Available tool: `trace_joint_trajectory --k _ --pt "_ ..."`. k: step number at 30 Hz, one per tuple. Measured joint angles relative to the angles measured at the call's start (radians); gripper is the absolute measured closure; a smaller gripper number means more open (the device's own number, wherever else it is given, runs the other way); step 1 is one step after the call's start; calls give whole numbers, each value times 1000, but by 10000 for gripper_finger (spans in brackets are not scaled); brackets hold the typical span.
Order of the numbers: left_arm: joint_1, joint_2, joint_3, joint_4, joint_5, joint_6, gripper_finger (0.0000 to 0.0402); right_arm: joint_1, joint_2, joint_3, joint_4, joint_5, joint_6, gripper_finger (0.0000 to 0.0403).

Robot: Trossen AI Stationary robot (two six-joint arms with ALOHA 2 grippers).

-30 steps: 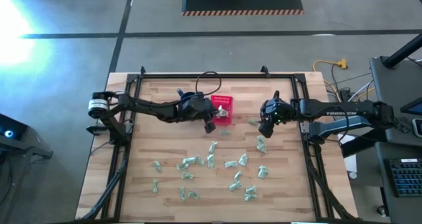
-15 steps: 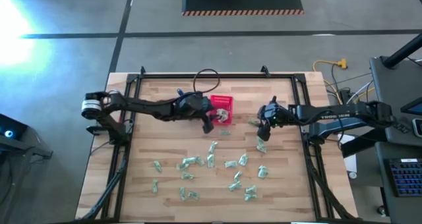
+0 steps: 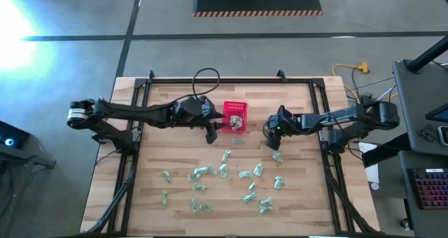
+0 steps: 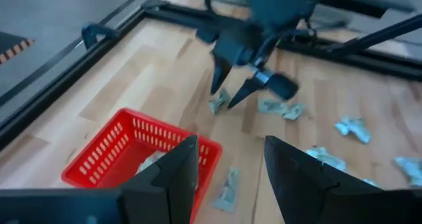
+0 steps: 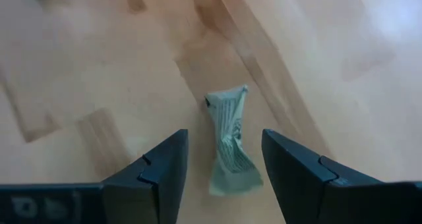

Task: Pick and place Stevia / Truvia into bins
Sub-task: Put the stevia packet into the basket

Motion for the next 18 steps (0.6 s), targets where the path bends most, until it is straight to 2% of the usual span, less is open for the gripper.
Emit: trace_joint_trajectory --k 6,9,15,18 --pt "-23 -40 0 -63 3 -66 243 -5 101 55 -11 -8 46 237" --pt "-44 -58 0 -130 4 -115 243 -7 111 80 -13 -46 31 276" --pt "-115 -82 -6 -371 44 -181 243 -6 88 120 -9 -79 -25 380" --pt "-151 -87 -26 -462 46 -207 243 -6 82 141 -15 -86 -40 389"
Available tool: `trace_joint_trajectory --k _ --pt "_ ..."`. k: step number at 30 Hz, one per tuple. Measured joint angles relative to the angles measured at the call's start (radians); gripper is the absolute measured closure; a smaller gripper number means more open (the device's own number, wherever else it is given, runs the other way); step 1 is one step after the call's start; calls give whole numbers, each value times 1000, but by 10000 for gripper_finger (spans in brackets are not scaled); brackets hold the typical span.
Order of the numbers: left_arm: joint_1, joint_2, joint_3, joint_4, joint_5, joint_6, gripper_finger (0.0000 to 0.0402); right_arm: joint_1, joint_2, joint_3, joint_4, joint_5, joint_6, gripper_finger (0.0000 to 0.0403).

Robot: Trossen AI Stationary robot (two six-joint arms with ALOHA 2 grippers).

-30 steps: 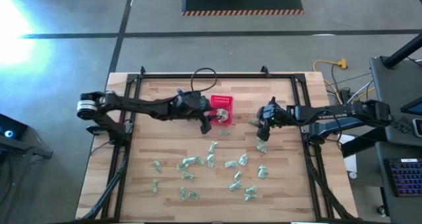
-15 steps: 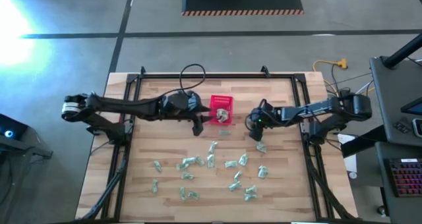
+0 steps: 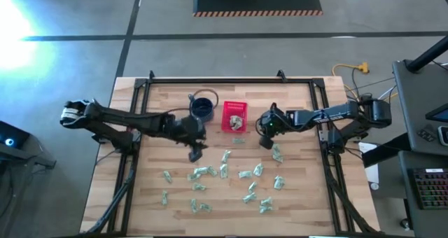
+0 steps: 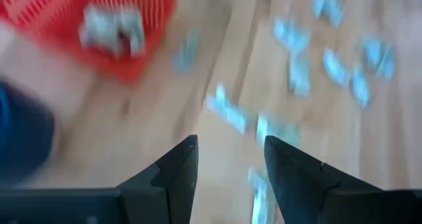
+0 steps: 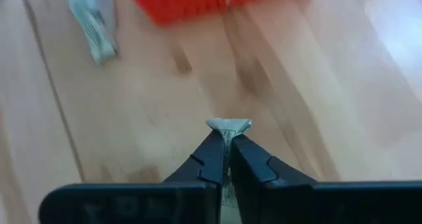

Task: Pick and place Stevia / Truvia into bins
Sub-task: Put the stevia packet into the basket

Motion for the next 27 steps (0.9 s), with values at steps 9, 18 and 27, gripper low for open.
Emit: trace_joint_trajectory --k 9,18,27 --pt "-33 15 -121 63 -36 -62 243 0 -18 143 38 -10 -112 390" --pt "-35 44 -221 276 -33 -107 243 -28 25 260 113 -5 -186 390" --pt "-58 53 -224 264 80 -105 243 -46 186 385 116 -107 -193 387"
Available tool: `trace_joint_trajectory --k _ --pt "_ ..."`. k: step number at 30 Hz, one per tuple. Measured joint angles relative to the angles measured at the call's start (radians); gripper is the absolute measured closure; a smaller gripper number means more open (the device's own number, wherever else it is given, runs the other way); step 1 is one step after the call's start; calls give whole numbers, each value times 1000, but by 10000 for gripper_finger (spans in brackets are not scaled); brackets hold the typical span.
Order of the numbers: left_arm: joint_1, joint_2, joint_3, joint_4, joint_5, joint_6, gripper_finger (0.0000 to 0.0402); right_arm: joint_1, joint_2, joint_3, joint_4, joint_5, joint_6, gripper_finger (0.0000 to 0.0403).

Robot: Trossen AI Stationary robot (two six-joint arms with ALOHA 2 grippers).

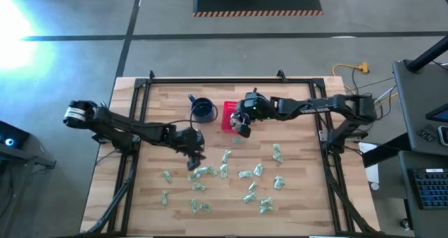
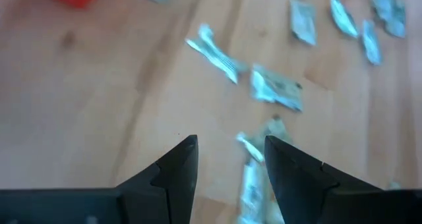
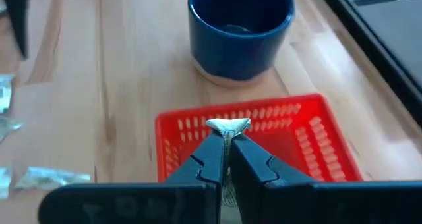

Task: Pick and place Stevia / Truvia into bins
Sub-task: Put the stevia packet into the basket

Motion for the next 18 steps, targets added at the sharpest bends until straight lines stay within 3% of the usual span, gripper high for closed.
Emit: trace_joint_trajectory --k 10,18 --pt "-96 67 -4 -31 46 1 243 -11 125 118 -75 -22 1 287" --pt "-145 133 -5 -14 52 -18 243 -29 66 126 -123 -47 -42 227"
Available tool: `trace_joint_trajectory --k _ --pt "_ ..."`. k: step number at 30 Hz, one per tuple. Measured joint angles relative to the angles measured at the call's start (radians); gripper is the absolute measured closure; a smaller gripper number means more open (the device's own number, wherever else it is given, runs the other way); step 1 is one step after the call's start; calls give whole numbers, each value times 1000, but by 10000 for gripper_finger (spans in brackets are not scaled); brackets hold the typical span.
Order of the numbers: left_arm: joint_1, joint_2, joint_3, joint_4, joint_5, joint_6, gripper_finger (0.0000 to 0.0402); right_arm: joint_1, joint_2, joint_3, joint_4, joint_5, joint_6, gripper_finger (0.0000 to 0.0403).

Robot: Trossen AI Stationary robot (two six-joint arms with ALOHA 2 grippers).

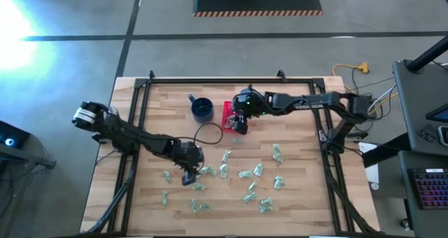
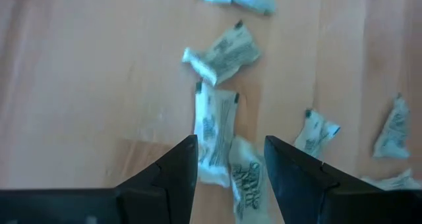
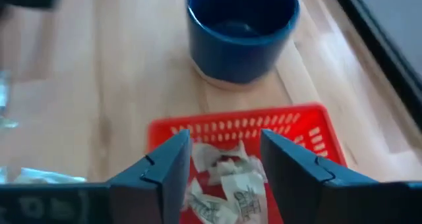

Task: Pick and place Stevia / Truvia into bins
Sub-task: Put the stevia packet into the basket

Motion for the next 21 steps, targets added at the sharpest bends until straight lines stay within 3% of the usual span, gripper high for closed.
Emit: trace_joint_trajectory --k 13,17,21 --pt "-11 139 13 56 -36 -8 251 8 -217 -70 -165 1 6 242" --pt "-11 133 13 57 -68 -1 285 23 -297 -80 -254 1 26 256" --pt "-8 126 14 57 -96 30 345 44 -388 -108 -299 2 63 271"
